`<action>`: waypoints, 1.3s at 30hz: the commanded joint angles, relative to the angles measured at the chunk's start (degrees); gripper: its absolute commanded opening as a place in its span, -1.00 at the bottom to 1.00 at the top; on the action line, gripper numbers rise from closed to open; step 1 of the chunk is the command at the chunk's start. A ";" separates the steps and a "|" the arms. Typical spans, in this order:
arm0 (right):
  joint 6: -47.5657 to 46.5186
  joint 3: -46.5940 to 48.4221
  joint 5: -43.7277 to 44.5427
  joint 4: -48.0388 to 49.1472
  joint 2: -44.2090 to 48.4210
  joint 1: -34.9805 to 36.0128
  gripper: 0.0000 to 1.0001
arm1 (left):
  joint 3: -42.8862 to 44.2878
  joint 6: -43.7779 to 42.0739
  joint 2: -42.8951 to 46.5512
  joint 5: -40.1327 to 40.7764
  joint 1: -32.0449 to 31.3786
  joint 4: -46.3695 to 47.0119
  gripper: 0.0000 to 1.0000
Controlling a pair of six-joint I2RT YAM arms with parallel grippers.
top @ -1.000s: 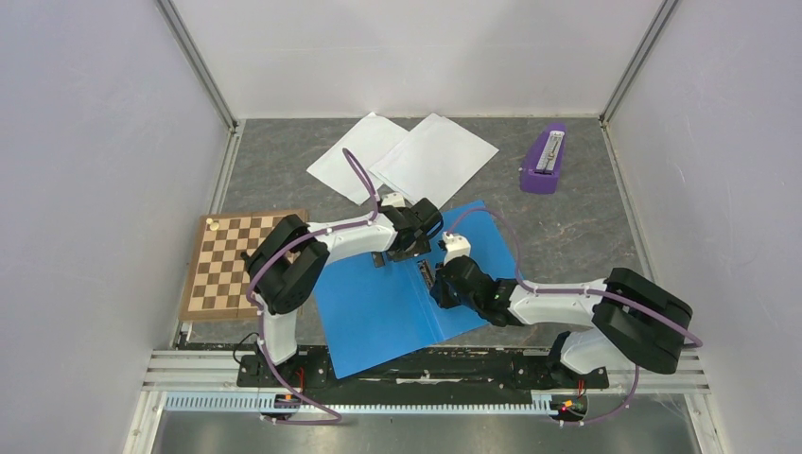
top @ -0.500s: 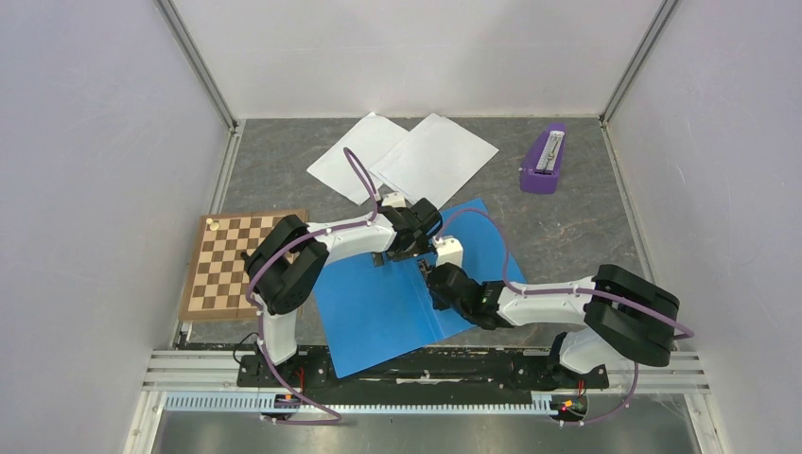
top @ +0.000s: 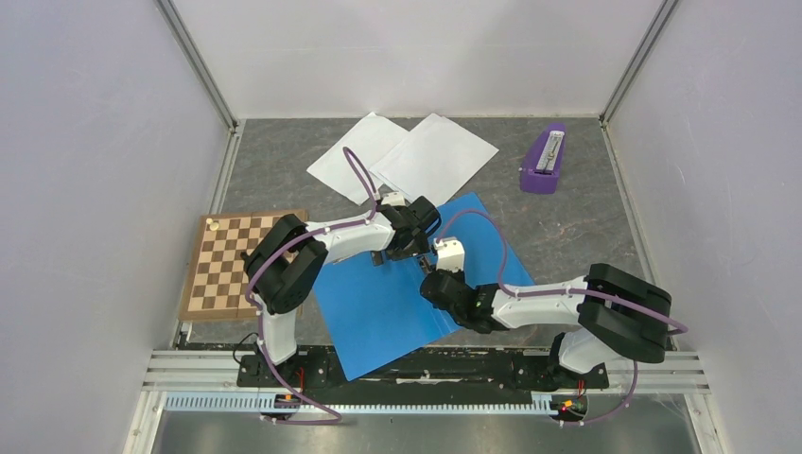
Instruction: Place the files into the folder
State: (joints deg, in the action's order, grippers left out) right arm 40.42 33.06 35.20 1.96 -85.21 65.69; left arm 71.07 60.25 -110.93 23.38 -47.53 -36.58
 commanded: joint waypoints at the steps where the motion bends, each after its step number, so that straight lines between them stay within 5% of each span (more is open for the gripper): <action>1: -0.25 -4.52 4.70 -13.09 -2.44 -0.85 -0.63 | -8.84 1.23 -11.15 -9.04 2.44 1.84 0.96; 24: -4.01 -3.08 1.13 -7.39 3.21 -2.56 -0.40 | -9.02 -1.24 -10.00 -9.40 2.62 2.64 0.95; 39: -8.67 -1.84 -3.25 -0.39 7.83 -2.59 -0.34 | -2.99 -12.61 -9.48 -14.85 0.14 4.99 0.93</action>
State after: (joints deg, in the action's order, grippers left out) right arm 34.70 31.38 32.91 4.82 -78.28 63.53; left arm 71.64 51.94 -110.83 19.49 -46.94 -35.59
